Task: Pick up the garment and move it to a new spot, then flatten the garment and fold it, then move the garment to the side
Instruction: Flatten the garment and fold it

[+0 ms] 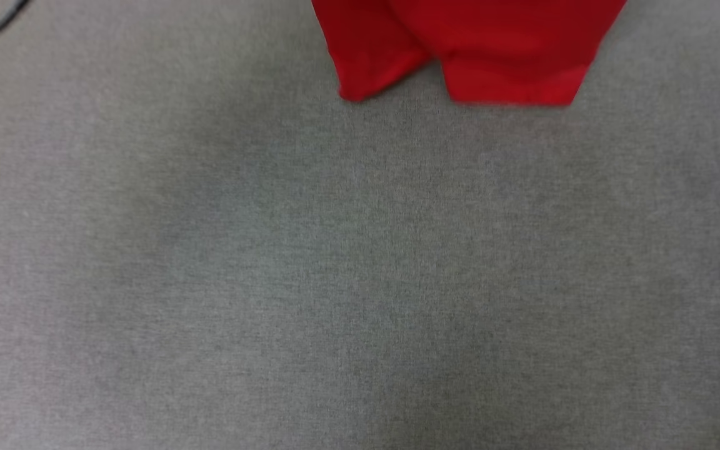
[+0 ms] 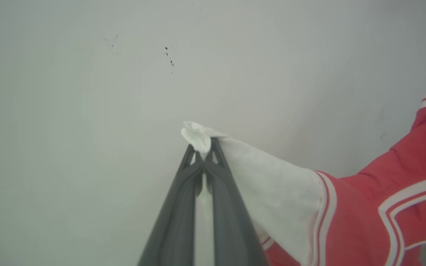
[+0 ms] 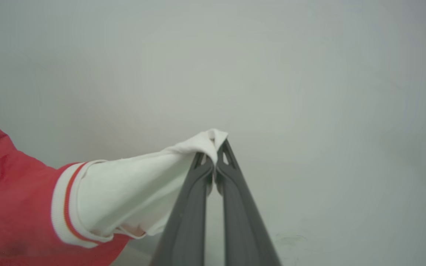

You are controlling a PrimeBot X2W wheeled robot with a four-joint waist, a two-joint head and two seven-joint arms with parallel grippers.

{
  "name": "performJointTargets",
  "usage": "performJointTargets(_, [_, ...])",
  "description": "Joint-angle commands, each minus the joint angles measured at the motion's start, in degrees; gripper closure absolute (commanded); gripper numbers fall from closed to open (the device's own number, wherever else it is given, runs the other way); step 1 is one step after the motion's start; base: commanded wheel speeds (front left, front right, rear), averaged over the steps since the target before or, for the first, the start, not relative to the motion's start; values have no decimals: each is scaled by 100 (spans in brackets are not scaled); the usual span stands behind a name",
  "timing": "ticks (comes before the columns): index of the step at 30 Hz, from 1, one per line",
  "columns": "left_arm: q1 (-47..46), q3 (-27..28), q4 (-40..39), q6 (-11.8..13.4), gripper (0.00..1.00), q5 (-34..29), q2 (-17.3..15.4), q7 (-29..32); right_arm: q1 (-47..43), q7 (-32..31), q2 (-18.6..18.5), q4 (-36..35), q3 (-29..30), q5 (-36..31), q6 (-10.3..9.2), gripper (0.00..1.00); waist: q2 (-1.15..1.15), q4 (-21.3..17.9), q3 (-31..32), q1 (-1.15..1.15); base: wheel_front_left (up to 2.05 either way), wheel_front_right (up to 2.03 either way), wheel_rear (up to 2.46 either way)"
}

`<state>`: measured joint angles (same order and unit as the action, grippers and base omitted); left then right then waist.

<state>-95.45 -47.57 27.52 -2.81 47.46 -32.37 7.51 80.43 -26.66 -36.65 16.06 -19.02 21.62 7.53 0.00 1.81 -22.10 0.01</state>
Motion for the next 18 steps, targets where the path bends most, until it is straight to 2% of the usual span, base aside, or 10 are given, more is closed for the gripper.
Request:
performJointTargets(1, [-165,39,128,-12,100,-51,58,-77,284,110,71,152,-22,-118,-8,100,0,-22,-373,-1,0,0,0])
performJointTargets(10, [-1096,201,995,-147,100,-232,397,-672,1765,893,442,1380,-310,-577,-8,100,0,28,-709,-1,0,0,0])
performJointTargets(14, [-1018,80,1319,-252,100,-259,538,-839,1857,1150,563,1855,-568,-464,-8,100,0,54,-714,-1,0,0,0])
performJointTargets(18, [-647,-57,1562,-337,100,-201,593,-1034,1517,1469,632,2254,-873,-308,-8,100,0,50,-617,-1,0,0,0])
